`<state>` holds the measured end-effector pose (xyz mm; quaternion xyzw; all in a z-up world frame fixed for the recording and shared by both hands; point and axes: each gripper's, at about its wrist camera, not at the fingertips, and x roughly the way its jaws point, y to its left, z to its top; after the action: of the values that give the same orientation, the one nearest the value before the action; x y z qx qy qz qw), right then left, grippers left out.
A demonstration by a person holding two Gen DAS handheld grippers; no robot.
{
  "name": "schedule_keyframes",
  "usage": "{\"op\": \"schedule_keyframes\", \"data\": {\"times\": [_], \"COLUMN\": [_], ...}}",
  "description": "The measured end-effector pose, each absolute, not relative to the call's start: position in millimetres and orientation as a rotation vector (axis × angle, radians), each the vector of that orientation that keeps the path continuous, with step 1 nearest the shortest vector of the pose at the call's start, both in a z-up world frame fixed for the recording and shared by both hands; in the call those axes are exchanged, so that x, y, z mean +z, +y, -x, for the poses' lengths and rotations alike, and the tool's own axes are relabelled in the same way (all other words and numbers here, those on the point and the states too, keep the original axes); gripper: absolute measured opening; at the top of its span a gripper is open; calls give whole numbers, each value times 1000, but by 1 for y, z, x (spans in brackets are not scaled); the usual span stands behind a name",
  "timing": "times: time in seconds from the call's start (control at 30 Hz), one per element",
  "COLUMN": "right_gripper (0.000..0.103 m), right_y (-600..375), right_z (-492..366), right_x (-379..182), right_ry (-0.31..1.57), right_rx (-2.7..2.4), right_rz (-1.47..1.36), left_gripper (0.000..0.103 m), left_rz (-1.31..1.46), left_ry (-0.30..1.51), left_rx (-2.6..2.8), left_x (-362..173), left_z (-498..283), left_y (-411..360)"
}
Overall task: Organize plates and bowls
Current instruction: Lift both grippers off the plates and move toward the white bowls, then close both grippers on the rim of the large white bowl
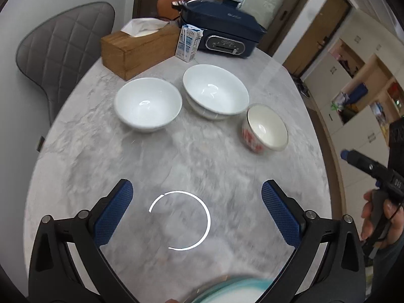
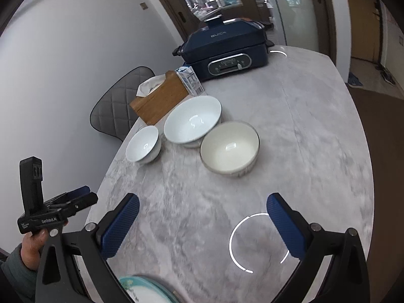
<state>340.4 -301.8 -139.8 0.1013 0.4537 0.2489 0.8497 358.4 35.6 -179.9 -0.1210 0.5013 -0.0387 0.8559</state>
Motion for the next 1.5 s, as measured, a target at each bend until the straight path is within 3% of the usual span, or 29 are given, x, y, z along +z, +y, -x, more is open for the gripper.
{"op": "schedule_keyframes", "data": {"times": [0.27,0.33,0.5,0.7,0.77,0.83,0.97,1.2,1.27,1.3,1.33,1.4,1.43,1.5], "right_gripper": [103,99,81,77,76,76,76,76,76,76,76,68,66,49], "right_y": [-248,-234,-201,-184,-181,-180,-184,-178,-175,-174,-174,-172,-170,-167], "right_z": [-543,-570,-598,-611,-612,-613,-616,-616,-615,-615,-615,-615,-615,-614], "right_x": [-170,-184,-217,-242,-248,-250,-248,-246,-247,-248,-250,-254,-257,-261], "right_ry": [1121,1167,1231,1266,1270,1270,1260,1251,1249,1250,1256,1272,1264,1275], "right_rx": [601,621,646,669,679,677,680,697,692,686,681,677,675,677], "right_rz": [-137,-117,12,35,40,42,16,23,43,47,43,38,41,48], "left_gripper": [102,102,100,95,90,74,74,72,65,58,43,34,34,33], "left_rz": [338,394,442,403,385,429,432,512,524,525,527,542,545,569], "left_ry": [1104,1127,1145,1144,1149,1165,1151,1202,1189,1190,1192,1196,1204,1218], "left_rx": [54,73,111,136,140,111,97,128,140,162,176,181,186,183], "left_x": [-229,-242,-261,-267,-265,-262,-253,-283,-291,-294,-295,-300,-303,-309], "left_z": [-479,-497,-524,-540,-540,-540,-531,-530,-533,-535,-537,-542,-544,-547], "left_y": [18,21,18,5,2,0,-9,-14,-10,-8,-5,-1,0,3]}}
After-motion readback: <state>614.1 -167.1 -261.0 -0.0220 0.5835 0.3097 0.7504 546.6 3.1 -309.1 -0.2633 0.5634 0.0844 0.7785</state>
